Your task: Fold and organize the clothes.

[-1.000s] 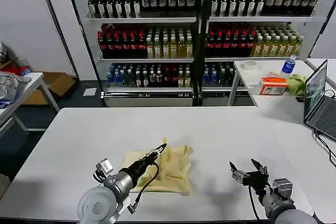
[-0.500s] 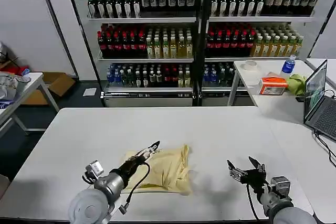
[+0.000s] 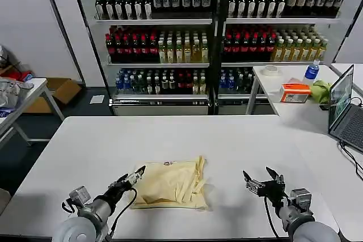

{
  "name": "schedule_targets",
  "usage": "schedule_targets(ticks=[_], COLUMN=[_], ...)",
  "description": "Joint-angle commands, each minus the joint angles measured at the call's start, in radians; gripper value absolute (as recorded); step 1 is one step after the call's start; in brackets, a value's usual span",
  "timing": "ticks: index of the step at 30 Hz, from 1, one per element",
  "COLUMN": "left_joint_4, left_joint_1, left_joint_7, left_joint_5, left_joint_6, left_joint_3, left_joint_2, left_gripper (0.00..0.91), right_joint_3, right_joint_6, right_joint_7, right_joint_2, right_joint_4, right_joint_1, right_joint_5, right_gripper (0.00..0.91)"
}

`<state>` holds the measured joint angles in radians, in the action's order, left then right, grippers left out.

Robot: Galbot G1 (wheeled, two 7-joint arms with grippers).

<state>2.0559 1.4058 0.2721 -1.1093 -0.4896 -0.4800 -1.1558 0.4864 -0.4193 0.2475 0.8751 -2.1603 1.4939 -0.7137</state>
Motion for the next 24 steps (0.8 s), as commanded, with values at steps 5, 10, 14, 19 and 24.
schedule_targets(ticks=[5,10,14,19,24], left_joint_4=[-0.082,-0.085,-0.088,-0.103,-0.105], left_joint_1=[-0.012,-0.031,-0.046,-0.049,-0.05], left_joint_7=[-0.058,-0.085,-0.089,-0.091,-0.098], left_joint_5=[0.064,0.055,0.046,-0.004,-0.055], left_joint_6=[-0.048,-0.056,-0.043,-0.032,-0.03], left_joint_3=[0.051,0.066,0.066,0.049,0.026], left_joint_2=[-0.053,-0.039,-0.039,-0.03,-0.025], left_gripper=[0.907,0.867,0.121,0.02,0.02], right_joint_3=[0.015,0.03,0.031,0.03,0.034], right_joint_6=[0.0,0.001,0.001,0.001,0.0], right_joint_7=[0.0,0.0,0.0,0.001,0.002], right_joint_2=[-0.006,-0.006,-0.003,0.002,0.006], right_joint_4=[-0.012,-0.018,-0.018,-0.02,-0.025], right_joint_1=[0.016,0.027,0.032,0.033,0.039], right_joint_5=[-0.001,-0.004,-0.003,-0.002,-0.001], right_gripper=[0.907,0.907,0.907,0.907,0.907])
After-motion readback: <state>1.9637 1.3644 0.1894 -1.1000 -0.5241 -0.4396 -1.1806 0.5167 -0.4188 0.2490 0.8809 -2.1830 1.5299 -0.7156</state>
